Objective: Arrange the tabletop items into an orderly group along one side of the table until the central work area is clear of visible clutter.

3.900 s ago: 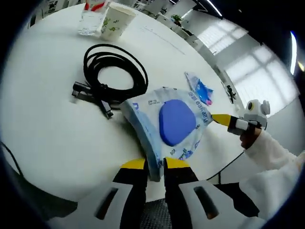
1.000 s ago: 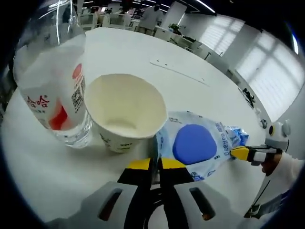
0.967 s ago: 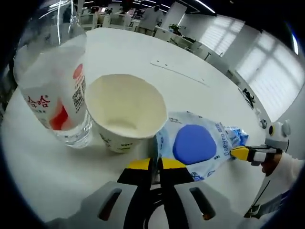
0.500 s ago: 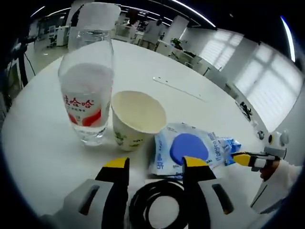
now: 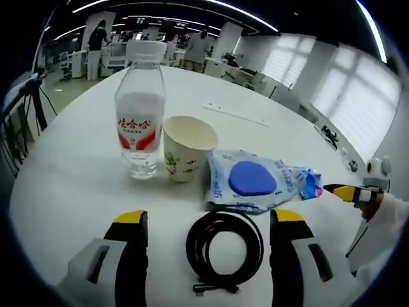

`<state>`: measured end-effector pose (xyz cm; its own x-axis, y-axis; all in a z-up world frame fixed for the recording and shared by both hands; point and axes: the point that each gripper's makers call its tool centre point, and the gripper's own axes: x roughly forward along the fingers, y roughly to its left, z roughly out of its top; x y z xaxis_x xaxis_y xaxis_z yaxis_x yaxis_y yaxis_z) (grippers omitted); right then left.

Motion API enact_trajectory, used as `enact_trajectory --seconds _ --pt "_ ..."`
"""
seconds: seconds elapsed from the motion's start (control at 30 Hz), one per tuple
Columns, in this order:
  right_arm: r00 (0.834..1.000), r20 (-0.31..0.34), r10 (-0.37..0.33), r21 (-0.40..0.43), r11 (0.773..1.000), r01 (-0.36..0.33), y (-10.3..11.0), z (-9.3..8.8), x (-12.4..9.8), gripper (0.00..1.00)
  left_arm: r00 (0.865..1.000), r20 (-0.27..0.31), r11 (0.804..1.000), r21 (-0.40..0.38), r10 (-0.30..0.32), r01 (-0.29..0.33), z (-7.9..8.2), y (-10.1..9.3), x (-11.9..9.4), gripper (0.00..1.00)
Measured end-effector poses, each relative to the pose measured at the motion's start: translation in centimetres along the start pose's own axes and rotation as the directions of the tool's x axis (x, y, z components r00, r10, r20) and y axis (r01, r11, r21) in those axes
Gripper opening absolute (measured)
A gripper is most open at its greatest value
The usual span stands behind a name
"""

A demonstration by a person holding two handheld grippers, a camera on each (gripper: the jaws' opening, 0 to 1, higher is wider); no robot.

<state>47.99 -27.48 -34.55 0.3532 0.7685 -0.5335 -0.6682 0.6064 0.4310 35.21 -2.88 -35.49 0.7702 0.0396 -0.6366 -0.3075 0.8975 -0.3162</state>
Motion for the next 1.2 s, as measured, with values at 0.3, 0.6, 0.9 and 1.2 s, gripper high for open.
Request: enact_trajectory --seconds 0.3,0.6,0.9,1.2 --pt "1.000 0.010 0.009 0.001 1.000 -0.009 0.3 0.0 -0.8 0.65 0.999 -0.050 0.999 0.032 0.014 -0.012 -1.0 0.0 0.0 0.68" --pt "1.000 0.008 0.016 0.034 0.999 -0.016 0.4 -1.3 -2.4 0.61 0.991 -0.121 0.998 0.032 0.049 -0.046 -4.2 0.1 0.8 0.37" --pt "1.000 -0.013 0.009 0.062 0.998 -0.008 0.4 -3.7 -4.0 0.59 0.980 -0.187 0.997 0.041 0.071 -0.064 -6.3 0.8 1.0 0.14" --pt "0.998 -0.045 0.031 0.099 0.995 -0.027 0.5 -5.1 -4.0 0.43 0.989 -0.146 0.977 -0.211 -0.017 -0.014 -6.0 -0.1 0.1 0.02"
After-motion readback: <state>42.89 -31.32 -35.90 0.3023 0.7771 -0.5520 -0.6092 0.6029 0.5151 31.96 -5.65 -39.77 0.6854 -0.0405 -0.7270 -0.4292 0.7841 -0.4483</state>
